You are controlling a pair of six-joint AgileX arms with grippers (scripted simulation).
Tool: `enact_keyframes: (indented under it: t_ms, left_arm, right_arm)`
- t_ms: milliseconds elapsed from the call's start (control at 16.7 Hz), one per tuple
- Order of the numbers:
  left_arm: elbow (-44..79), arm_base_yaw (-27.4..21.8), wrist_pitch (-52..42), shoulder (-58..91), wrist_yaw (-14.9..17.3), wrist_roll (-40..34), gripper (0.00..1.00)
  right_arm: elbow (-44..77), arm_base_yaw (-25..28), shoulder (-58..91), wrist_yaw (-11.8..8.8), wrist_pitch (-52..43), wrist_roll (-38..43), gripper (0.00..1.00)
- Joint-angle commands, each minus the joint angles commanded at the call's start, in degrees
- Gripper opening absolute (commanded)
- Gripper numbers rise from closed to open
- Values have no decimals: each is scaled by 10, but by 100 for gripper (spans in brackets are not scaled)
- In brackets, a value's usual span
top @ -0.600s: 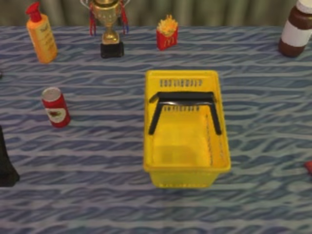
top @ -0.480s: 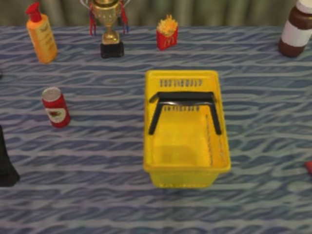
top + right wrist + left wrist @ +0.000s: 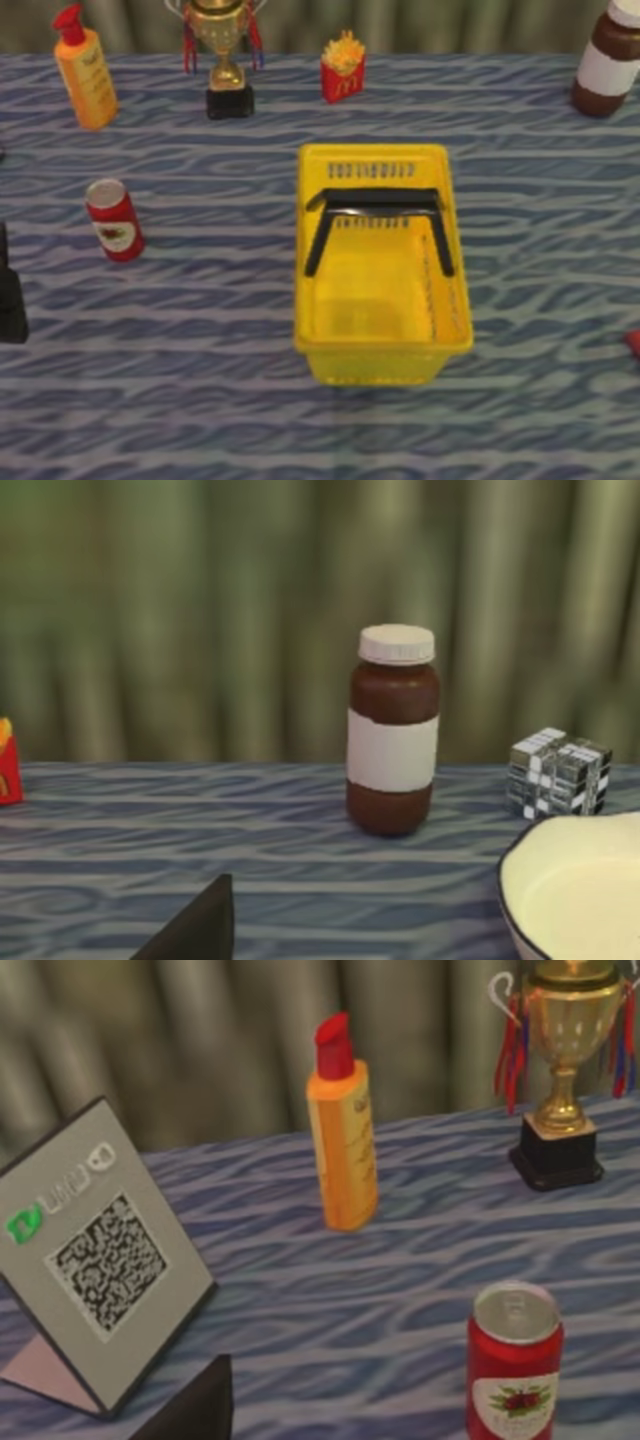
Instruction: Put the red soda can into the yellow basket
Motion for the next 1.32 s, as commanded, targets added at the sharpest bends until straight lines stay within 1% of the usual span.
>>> enact_keyframes:
  t_ms: [180,600,840,1080,1320]
  left_arm:
    - [138,-9,-89,164,0,52,100]
    - [497,-30,-322,609,-4,188,100]
    - [680,-41,-437,837,-5,255,100]
    - [809,-50,-519,998,-5,303,100]
    - [863,-55,-554,1065,-4,324,100]
  right_arm:
    - [0,0,0,0,0,0,100]
    - [0,0,0,0,0,0,100]
    - [0,0,0,0,0,0,100]
    - [0,0,0,0,0,0,100]
    - [0,0,0,0,0,0,100]
